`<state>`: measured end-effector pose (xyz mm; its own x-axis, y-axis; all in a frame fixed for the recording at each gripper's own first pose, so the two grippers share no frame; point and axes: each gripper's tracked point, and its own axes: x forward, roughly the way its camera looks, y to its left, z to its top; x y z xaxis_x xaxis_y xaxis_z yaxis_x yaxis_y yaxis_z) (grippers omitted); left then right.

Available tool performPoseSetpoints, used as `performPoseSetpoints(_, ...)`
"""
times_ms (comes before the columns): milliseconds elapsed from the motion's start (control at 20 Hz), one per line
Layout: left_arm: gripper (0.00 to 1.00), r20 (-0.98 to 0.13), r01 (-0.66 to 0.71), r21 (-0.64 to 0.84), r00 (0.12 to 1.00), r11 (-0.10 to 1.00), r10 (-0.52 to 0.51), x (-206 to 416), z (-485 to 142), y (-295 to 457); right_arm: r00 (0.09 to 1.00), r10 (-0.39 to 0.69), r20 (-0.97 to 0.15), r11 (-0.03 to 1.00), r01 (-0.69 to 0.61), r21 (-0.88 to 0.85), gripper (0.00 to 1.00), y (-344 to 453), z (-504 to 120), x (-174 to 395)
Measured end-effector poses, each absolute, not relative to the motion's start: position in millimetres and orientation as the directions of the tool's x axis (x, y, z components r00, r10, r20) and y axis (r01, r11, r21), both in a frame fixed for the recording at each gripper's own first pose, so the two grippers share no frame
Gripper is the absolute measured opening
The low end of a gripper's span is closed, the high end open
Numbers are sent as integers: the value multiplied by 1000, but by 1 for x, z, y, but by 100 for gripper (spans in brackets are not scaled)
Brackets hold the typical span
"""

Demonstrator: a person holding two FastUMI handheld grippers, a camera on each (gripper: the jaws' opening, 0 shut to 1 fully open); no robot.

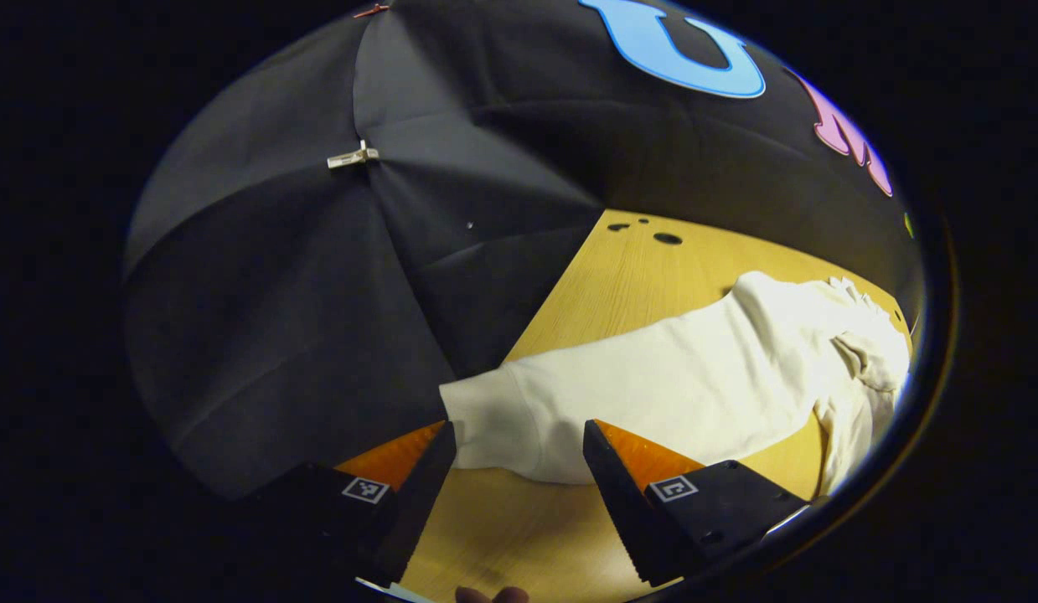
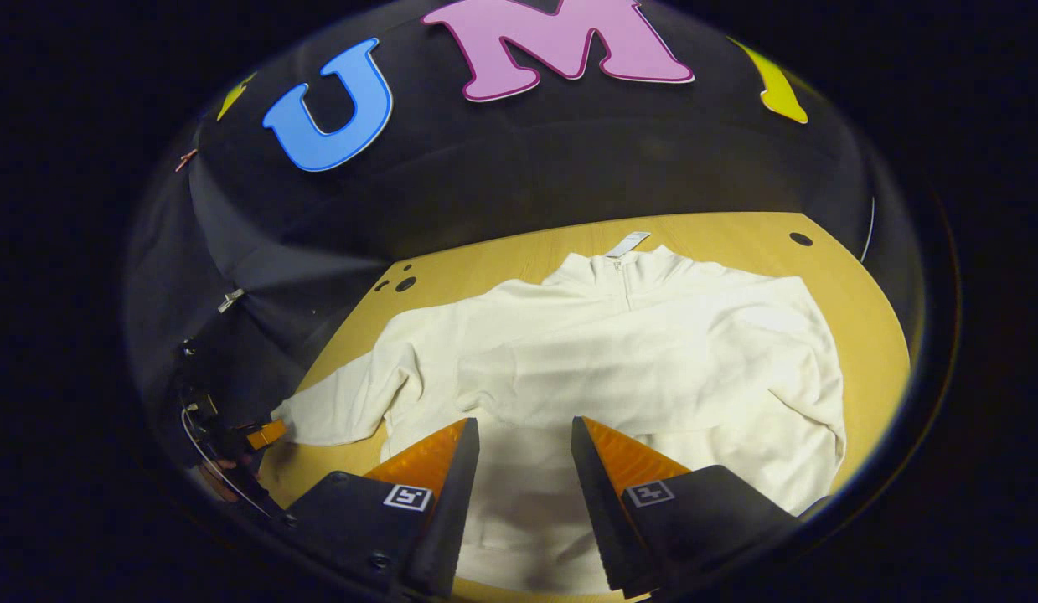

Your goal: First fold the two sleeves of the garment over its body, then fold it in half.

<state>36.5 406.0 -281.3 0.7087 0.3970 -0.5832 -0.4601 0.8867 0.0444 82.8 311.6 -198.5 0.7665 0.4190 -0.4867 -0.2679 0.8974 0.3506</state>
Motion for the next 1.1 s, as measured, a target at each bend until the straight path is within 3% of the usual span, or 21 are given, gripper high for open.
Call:
performPoseSetpoints(300,95,-619,-409,63,700,911,357,45,-294,396,778,414,-473,897,-261,356,69,296,-192,74)
performPoseSetpoints(500,19,-630,-364,127,689,923,358,50,-290,394,784,416,-461,896,-268,353,69,279,-188,66)
performPoseSetpoints(550,13,-631,-350,107,699,931,336,51,-287,388,789,410,-458,900,-266,346,69,270,-186,63)
performPoseSetpoints(750,11,-566,-370,67,751,926,341,47,-255,376,814,393,-428,901,-248,355,69,237,-178,55)
performPoseSetpoints(800,11,-545,-363,78,764,929,344,48,-244,370,816,393,-424,899,-243,365,60,229,-178,52)
performPoseSetpoints(850,11,-526,-352,92,777,931,346,49,-234,364,818,385,-427,901,-231,368,68,220,-180,48)
performPoseSetpoints(1000,11,-487,-318,96,811,943,324,53,-207,335,834,350,-427,915,-208,345,69,191,-183,44)
performPoseSetpoints(1100,14,-455,-309,79,835,948,310,60,-187,314,837,341,-428,921,-205,332,78,178,-184,42)
